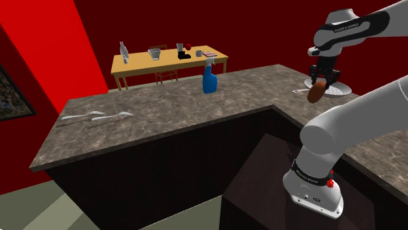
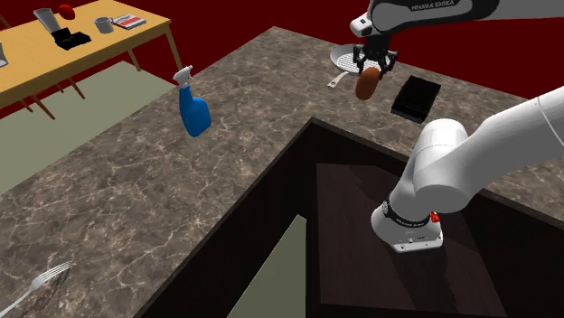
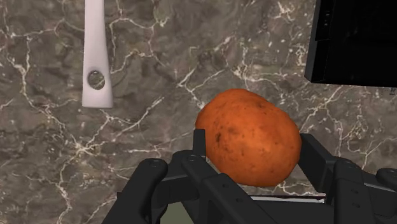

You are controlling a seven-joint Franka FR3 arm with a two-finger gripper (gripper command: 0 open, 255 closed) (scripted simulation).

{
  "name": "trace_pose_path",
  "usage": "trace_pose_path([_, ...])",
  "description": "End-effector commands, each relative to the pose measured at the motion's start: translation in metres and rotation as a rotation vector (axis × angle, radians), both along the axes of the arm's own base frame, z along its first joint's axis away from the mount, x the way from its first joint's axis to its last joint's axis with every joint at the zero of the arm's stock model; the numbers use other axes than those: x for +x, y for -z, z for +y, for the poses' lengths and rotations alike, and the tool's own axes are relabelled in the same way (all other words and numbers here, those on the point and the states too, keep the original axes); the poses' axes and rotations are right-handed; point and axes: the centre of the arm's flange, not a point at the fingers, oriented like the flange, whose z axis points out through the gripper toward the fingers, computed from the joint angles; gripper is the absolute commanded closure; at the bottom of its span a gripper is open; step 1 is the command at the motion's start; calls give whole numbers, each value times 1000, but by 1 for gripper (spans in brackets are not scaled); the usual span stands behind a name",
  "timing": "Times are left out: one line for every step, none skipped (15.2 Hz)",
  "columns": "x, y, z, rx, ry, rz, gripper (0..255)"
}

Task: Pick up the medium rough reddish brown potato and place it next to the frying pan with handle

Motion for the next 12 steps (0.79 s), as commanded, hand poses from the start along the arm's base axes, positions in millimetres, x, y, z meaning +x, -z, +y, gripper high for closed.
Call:
trace_pose_path([0, 9, 0, 0, 0, 0, 255])
trace_pose_path([0, 15, 0, 0, 0, 0, 255])
trace_pose_path([0, 20, 0, 0, 0, 0, 255])
trace_pose_path([0, 25, 0, 0, 0, 0, 255])
trace_pose_path([0, 31, 0, 0, 0, 0, 255])
trace_pose_path([0, 36, 0, 0, 0, 0, 255])
trace_pose_path([0, 41, 0, 0, 0, 0, 255])
trace_pose_path([0, 46, 0, 0, 0, 0, 255])
trace_pose_path([0, 52, 0, 0, 0, 0, 255])
trace_pose_path([0, 57, 0, 0, 0, 0, 255])
trace_pose_path([0, 62, 0, 0, 0, 0, 255])
trace_pose_path([0, 68, 0, 0, 0, 0, 255])
